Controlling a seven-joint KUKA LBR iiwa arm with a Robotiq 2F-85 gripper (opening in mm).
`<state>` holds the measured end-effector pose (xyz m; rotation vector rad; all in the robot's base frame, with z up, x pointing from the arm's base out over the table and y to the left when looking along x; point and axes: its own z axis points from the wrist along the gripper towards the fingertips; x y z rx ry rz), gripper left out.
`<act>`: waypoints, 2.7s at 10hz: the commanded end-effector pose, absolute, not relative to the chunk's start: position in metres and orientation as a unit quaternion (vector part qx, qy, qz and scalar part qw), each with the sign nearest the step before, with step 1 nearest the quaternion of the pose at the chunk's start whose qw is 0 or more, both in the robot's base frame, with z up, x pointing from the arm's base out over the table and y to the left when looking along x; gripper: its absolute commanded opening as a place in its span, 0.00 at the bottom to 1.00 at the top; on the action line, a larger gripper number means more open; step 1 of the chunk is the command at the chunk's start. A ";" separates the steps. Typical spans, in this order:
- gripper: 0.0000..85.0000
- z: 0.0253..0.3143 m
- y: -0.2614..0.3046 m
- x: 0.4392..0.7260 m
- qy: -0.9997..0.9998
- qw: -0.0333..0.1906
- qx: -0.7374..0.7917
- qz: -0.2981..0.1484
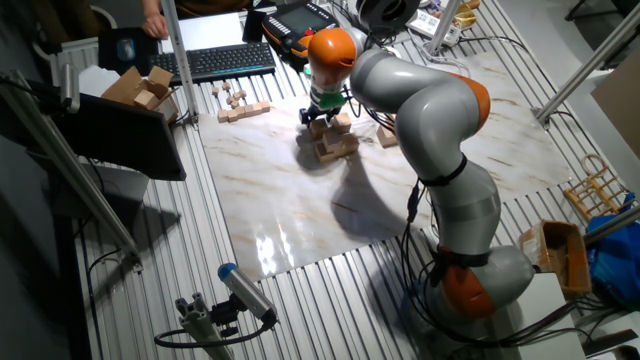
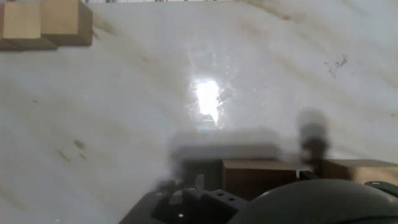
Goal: Stack the blocks into a pyramid shape
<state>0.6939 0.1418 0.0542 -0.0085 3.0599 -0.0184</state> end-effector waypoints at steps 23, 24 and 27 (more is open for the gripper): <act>0.00 0.113 0.096 0.691 0.970 -0.036 0.240 0.026; 0.00 0.119 0.088 0.689 0.964 -0.049 0.259 0.034; 0.00 0.131 0.083 0.677 0.944 -0.053 0.325 0.031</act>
